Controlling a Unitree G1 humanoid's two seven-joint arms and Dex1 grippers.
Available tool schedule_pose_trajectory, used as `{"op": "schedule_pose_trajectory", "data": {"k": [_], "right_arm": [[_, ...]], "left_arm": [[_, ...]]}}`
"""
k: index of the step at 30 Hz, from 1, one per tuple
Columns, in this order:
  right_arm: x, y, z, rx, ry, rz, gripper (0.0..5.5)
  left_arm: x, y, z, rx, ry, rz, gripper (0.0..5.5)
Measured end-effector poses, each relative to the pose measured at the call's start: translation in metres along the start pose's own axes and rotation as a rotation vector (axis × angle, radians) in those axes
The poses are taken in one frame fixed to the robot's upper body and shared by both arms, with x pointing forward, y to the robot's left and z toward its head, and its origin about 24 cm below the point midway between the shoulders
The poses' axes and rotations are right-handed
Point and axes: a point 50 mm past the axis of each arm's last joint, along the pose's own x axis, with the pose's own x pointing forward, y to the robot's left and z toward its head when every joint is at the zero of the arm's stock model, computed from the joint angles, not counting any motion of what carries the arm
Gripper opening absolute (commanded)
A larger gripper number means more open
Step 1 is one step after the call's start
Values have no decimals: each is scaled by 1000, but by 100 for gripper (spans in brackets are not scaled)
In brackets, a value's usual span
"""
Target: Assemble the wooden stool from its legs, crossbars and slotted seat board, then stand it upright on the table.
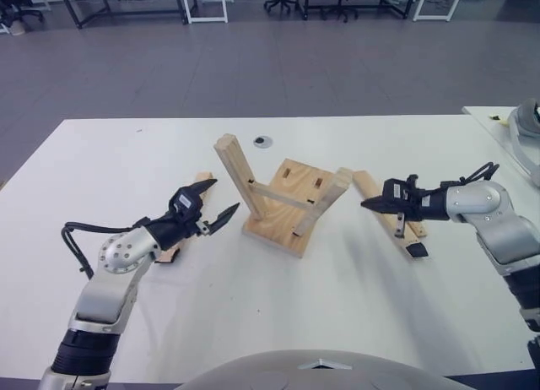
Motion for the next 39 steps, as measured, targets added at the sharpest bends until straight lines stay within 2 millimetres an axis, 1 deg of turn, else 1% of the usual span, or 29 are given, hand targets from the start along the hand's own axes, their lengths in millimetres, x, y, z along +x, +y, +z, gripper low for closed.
{"op": "schedule_pose_trajectory", "data": {"k": [1, 2, 3, 4, 6, 7, 8, 9, 10, 12, 14, 16, 18, 19, 20, 21, 22, 23, 25, 27, 28, 30, 32, 33, 34, 35, 36, 37, 39], "right_arm": [[19, -7, 4, -25, -26, -45, 7], [40, -8, 10, -49, -52, -57, 7], [63, -6, 18, -71, -76, -47, 7], [78, -5, 20, -90, -65, -63, 7], [100, -7, 15, -84, -33, -121, 7], [114, -5, 15, -48, -43, -148, 7], [124, -3, 18, -17, -63, -156, 7], [131, 1, 19, -7, -76, -149, 7], [134, 4, 19, -15, -78, -140, 7], [136, 3, 20, -113, -54, -109, 7], [131, 1, 17, -167, -36, -57, 7], [119, -3, 13, -188, -16, 39, 7], [101, -9, 8, -197, 14, 151, 7], [89, -8, 5, -177, 28, 236, 7], [85, -6, 4, -159, 26, 270, 7], [78, 2, -1, -140, 47, 360, 7], [77, 15, -8, -108, 61, 422, 7], [76, 26, -7, -87, 29, 466, 7], [75, 47, 5, -89, -14, 561, 7], [77, 62, 13, -84, -56, 588, 7], [79, 61, 17, -80, -73, 553, 7], [76, 31, 21, -50, -103, 353, 7], [65, -28, 28, -8, -107, 2, 7], [62, -47, 30, 5, -105, -124, 7], [62, -58, 29, 13, -95, -218, 7], [63, -63, 22, 22, -57, -289, 7], [68, -60, 12, 33, -16, -313, 7], [75, -53, 4, 44, 18, -306, 7], [89, -38, -8, 36, 59, -287, 7]], "left_arm": [[8, -7, -1, -52, 14, 5, 377], [16, -13, -4, -89, 46, 2, 377], [19, -16, -8, -113, 90, -1, 377], [20, -18, -13, -137, 131, -3, 377], [19, -20, -24, -194, 209, -16, 377], [19, -22, -34, -241, 268, -35, 377], [19, -24, -43, -271, 310, -56, 377], [21, -25, -47, -284, 327, -74, 377], [23, -24, -46, -282, 326, -85, 377], [29, -20, -48, -276, 329, -115, 377], [36, -16, -50, -244, 332, -126, 377], [44, -8, -50, -180, 338, -120, 377], [48, -1, -51, -112, 345, -115, 377], [50, 6, -51, -60, 347, -104, 377], [50, 9, -52, -40, 349, -99, 377], [50, 15, -53, 4, 351, -90, 377], [49, 20, -54, 25, 353, -82, 377], [47, 25, -56, 54, 356, -72, 377], [47, 38, -60, 94, 363, -35, 377], [47, 47, -61, 105, 345, -3, 377], [47, 53, -63, 117, 343, 23, 377], [46, 65, -65, 160, 351, 70, 377], [44, 70, -65, 208, 346, 78, 377], [44, 70, -65, 221, 339, 73, 377], [41, 69, -63, 221, 323, 71, 377], [36, 63, -61, 201, 295, 57, 377], [30, 56, -59, 174, 272, 55, 377], [23, 49, -57, 150, 260, 54, 377], [1, 38, -44, 150, 278, 76, 377]]}}
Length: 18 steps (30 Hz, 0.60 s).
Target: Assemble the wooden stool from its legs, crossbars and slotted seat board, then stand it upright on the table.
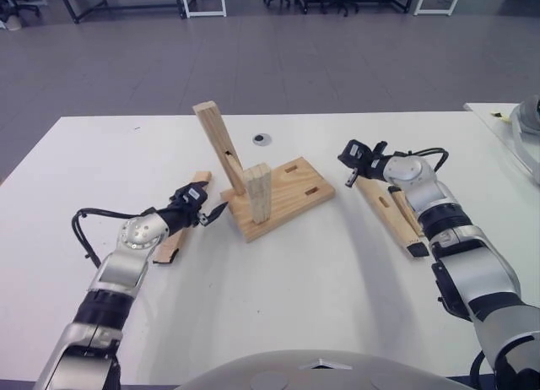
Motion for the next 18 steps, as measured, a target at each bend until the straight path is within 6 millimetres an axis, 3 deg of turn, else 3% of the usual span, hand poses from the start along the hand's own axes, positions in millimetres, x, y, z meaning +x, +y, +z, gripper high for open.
{"op": "schedule_pose_trajectory", "data": {"k": [3, 5, 7, 10, 13, 18], "right_arm": [[2, 23, -28, 21, 81, 14, 7], [5, 32, -30, 15, 71, 39, 7], [8, 38, -27, 7, 48, 66, 7], [11, 43, -22, -8, 9, 105, 7], [4, 44, -21, -29, -35, 206, 7], [-39, 49, -27, -58, -91, 455, 7]], "left_arm": [[-24, -20, -7, 31, 152, -43, 377], [-19, -37, -11, 30, 193, -109, 377], [-7, -41, -6, 64, 187, -131, 377], [16, -33, -6, 38, 162, -75, 377], [25, -21, -12, -12, 134, -1, 377], [33, -14, -23, -43, 39, -4, 377]]}}
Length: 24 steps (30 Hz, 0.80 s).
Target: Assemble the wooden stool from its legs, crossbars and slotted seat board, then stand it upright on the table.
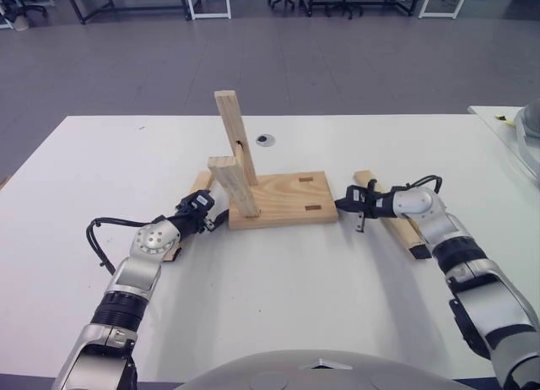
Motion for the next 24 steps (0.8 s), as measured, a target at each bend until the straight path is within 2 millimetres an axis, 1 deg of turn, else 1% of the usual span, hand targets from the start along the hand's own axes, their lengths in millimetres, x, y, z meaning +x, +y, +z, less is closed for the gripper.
{"op": "schedule_pose_trajectory", "data": {"k": [2, 4, 5, 7, 8, 9, 10, 11, 12, 13, 14, 16, 17, 19, 21, 22, 23, 24], "right_arm": [[-15, 13, 5, 27, -3, 94, 7], [-23, 28, 16, 42, -20, 194, 7], [-28, 35, 24, 55, -42, 239, 7], [-44, 37, 46, 57, -108, 275, 7], [-59, 30, 60, 49, -144, 242, 7], [-66, 15, 63, 46, -152, 151, 7], [-74, -4, 60, 56, -137, 19, 7], [-74, -21, 55, 67, -122, -102, 7], [-68, -29, 50, 68, -109, -174, 7], [-61, -32, 48, 59, -106, -198, 7], [-48, -35, 42, 52, -84, -237, 7], [-30, -36, 31, 51, -38, -270, 7], [-21, -36, 25, 59, -19, -283, 7], [-6, -36, 15, 56, 34, -303, 7], [12, -31, 6, 26, 104, -270, 7], [19, -26, 4, 20, 105, -242, 7], [21, -23, 1, 27, 106, -216, 7], [21, -22, 2, 12, 92, -187, 7]], "left_arm": [[5, 8, 1, 9, -34, 0, 377], [14, 18, 3, 17, -57, -5, 377], [19, 24, 5, 24, -70, -7, 377], [28, 38, 13, 52, -102, 4, 377], [29, 53, 20, 77, -127, 34, 377], [20, 66, 24, 104, -145, 73, 377], [7, 82, 27, 144, -165, 113, 377], [-10, 91, 27, 170, -179, 139, 377], [-21, 88, 23, 179, -180, 129, 377], [-26, 82, 17, 177, -161, 111, 377], [-34, 68, 9, 171, -128, 66, 377], [-47, 42, -1, 152, -79, -2, 377], [-53, 30, -2, 126, -70, -34, 377], [-59, 8, 7, 95, -62, -95, 377], [-53, -14, 21, 59, -65, -167, 377], [-46, -22, 22, 52, -52, -189, 377], [-40, -26, 19, 51, -18, -199, 377], [-32, -26, 13, 80, 42, -199, 377]]}}
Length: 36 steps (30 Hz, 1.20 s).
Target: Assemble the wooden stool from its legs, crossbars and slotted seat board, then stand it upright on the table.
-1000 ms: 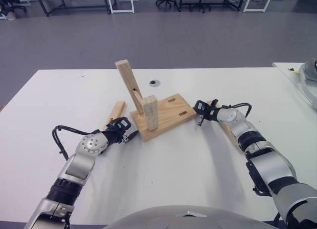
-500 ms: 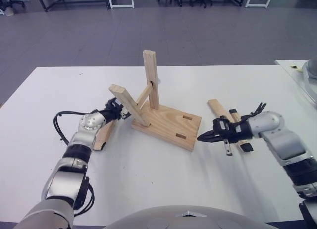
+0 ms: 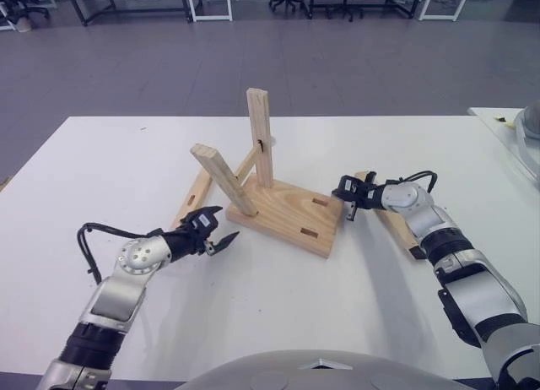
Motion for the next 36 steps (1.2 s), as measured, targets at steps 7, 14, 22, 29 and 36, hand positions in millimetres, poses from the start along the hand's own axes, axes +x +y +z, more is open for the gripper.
{"op": "schedule_pose_trajectory", "data": {"k": [7, 14, 22, 29, 36], "right_arm": [[-24, 24, 3, -8, -98, 244, 7], [-34, 50, 21, 41, -180, 265, 7], [-35, 53, 29, 108, -208, 101, 7], [-73, -13, 7, 448, -260, -567, 24], [-106, 15, -49, 743, -113, -688, 147]], "left_arm": [[57, 23, 9, 16, -41, 99, 377], [63, 38, 2, -103, -138, 122, 377], [45, 25, -13, -142, -170, 90, 377], [-8, 55, 15, -304, -414, 529, 377], [-25, 23, 41, -566, -441, 662, 377]]}}
